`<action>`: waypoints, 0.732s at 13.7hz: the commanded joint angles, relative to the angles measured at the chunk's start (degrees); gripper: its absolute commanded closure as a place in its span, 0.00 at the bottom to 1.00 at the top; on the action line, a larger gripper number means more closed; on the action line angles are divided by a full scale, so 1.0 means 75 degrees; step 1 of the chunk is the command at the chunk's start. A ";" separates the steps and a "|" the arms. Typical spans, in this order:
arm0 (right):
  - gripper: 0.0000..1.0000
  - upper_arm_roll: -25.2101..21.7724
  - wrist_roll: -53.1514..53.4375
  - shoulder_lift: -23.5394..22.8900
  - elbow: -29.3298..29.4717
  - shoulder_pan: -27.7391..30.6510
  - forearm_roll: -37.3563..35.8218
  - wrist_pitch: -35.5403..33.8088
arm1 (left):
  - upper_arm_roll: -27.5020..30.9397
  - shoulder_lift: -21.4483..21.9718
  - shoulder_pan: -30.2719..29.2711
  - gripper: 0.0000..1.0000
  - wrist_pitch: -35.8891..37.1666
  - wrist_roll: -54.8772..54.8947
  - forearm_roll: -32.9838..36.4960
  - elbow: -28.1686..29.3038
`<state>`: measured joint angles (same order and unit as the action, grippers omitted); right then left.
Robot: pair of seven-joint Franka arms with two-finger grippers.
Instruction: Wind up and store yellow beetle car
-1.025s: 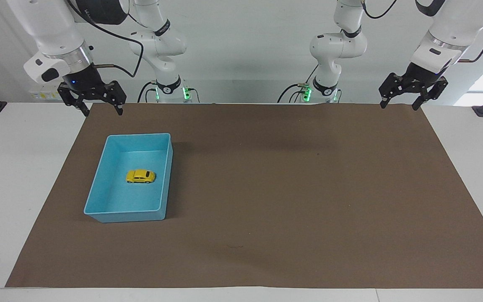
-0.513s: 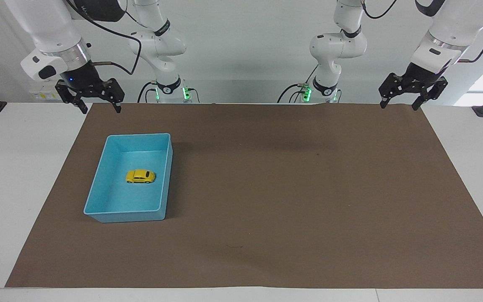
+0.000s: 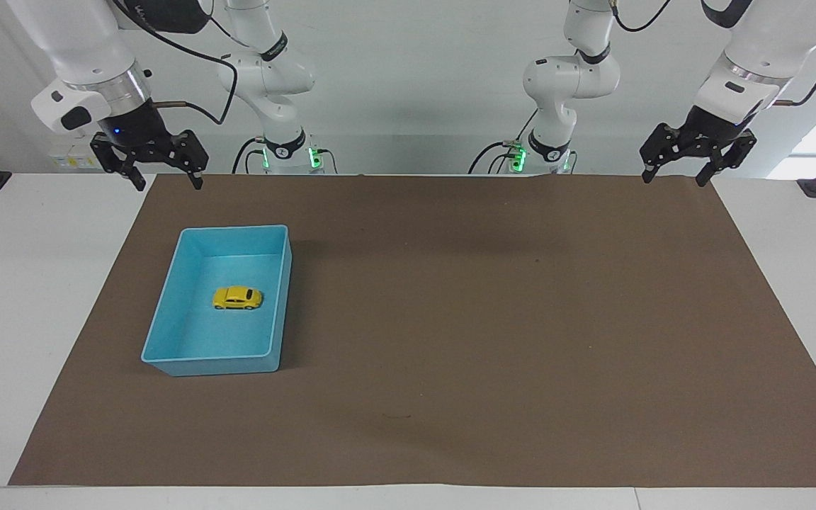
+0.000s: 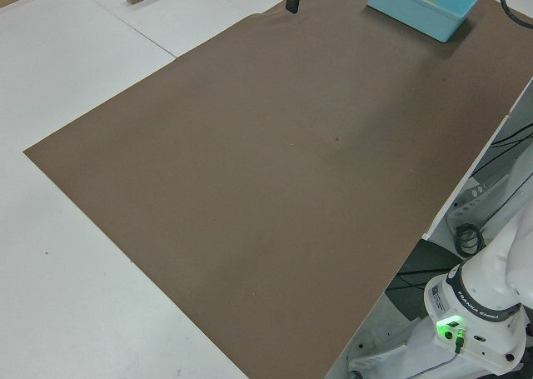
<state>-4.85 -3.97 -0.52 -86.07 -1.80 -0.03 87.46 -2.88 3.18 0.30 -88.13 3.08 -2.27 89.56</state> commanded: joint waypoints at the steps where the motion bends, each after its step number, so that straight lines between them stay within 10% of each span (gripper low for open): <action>1: 0.00 -0.0009 0.0131 -0.0036 0.0179 0.0099 -0.0043 -0.0084 | 0.0056 0.0080 0.0066 0.00 0.0103 0.0011 0.0080 -0.0023; 10: 0.00 0.0037 0.0119 -0.0060 0.0179 0.0099 -0.0102 -0.0072 | 0.0056 0.0080 0.0066 0.00 0.0103 0.0011 0.0080 -0.0023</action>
<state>-5.06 -3.97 -0.53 -85.53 -1.48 -0.03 87.46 -2.88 3.18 0.30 -88.13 3.08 -2.27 89.56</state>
